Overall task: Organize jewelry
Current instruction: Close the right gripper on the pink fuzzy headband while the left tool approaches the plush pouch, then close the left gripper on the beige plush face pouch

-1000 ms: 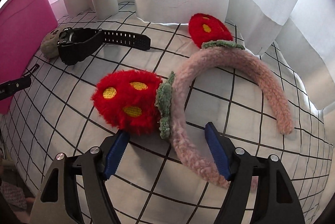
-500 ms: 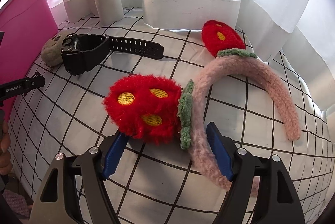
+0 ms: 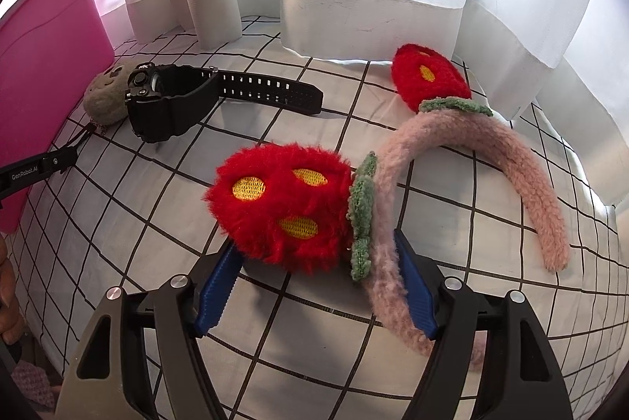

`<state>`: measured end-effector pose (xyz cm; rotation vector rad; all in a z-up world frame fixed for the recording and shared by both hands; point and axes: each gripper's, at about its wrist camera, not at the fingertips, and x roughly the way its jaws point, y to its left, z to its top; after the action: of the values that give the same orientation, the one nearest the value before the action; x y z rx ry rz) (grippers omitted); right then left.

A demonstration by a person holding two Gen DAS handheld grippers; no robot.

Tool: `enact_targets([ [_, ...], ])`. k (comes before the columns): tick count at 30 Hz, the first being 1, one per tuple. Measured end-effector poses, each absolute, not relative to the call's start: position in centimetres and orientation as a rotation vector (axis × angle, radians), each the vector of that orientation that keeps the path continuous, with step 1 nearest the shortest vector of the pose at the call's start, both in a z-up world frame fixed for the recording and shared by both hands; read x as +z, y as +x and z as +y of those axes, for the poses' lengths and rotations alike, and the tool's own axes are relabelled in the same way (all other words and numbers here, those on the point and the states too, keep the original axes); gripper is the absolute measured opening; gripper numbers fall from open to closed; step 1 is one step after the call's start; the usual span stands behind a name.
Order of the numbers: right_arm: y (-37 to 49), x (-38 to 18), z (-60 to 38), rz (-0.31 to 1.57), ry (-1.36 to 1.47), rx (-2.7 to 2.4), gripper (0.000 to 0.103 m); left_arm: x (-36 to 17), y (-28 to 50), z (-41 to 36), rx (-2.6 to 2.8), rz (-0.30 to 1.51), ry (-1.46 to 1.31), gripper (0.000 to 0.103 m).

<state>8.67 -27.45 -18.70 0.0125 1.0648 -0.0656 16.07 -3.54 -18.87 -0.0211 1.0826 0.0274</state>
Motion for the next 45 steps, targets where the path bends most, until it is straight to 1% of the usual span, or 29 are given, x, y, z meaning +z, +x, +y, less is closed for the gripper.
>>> enact_targets([
  [1, 8.5, -18.7, -27.5, 1.063, 0.013, -0.064, 0.069, -18.8, 15.7, -3.6, 0.024, 1.083, -0.015, 0.033],
  [2, 8.1, -18.6, -27.4, 1.059, 0.011, -0.061, 0.062, -18.8, 15.5, -3.8, 0.015, 1.084, -0.009, 0.028],
  [3, 8.1, -18.5, -27.2, 1.054, 0.005, -0.055, 0.058, -18.8, 15.4, -4.1, 0.008, 1.084, 0.0, 0.023],
  [4, 8.2, -18.6, -27.1, 1.051, 0.0, -0.047, 0.051, -18.5, 15.1, -4.2, -0.002, 1.089, -0.001, 0.008],
  [5, 8.3, -18.6, -26.9, 1.048, -0.004, -0.041, 0.045, -18.4, 14.9, -4.2, -0.004, 1.094, 0.0, 0.001],
  [8, 8.3, -18.6, -26.4, 1.042, -0.008, -0.03, 0.035, -18.4, 14.6, -4.5, -0.021, 1.1, -0.01, 0.001],
  [10, 8.2, -18.7, -26.2, 1.039, -0.005, -0.024, 0.032, -18.2, 14.2, -4.2, -0.026, 1.1, -0.009, 0.001],
  [14, 8.1, -18.6, -26.6, 1.038, -0.01, -0.018, 0.031, -17.6, 13.8, -4.0, -0.036, 1.085, -0.012, 0.001],
  [20, 8.1, -18.6, -26.6, 1.04, -0.007, -0.013, 0.032, -17.3, 15.2, -4.7, -0.082, 1.087, -0.031, 0.001],
  [22, 8.2, -18.6, -26.5, 1.043, -0.007, -0.012, 0.032, -17.3, 15.8, -5.2, -0.087, 1.096, -0.023, 0.005],
  [23, 8.0, -18.6, -26.7, 1.044, -0.007, -0.011, 0.032, -17.4, 16.0, -5.4, -0.092, 1.104, -0.023, 0.014],
  [24, 8.1, -18.6, -26.7, 1.045, -0.006, -0.011, 0.032, -17.3, 16.3, -5.7, -0.093, 1.104, -0.016, 0.029],
  [25, 8.0, -18.6, -26.7, 1.045, -0.006, -0.011, 0.032, -17.2, 16.4, -5.9, -0.085, 1.097, -0.007, 0.04],
  [27, 8.1, -18.6, -26.7, 1.045, -0.002, -0.01, 0.032, -16.7, 16.6, -6.0, -0.097, 1.078, -0.009, 0.079],
  [28, 8.1, -18.6, -26.7, 1.046, 0.0, -0.009, 0.032, -16.5, 16.8, -6.1, -0.102, 1.072, -0.009, 0.086],
  [29, 8.1, -18.6, -26.7, 1.045, 0.0, -0.008, 0.032, -16.4, 16.9, -6.1, -0.111, 1.068, -0.01, 0.089],
  [45, 7.9, -18.6, -26.9, 1.045, 0.022, 0.0, 0.032, -16.2, 20.3, -8.0, -0.136, 1.046, 0.039, 0.089],
])
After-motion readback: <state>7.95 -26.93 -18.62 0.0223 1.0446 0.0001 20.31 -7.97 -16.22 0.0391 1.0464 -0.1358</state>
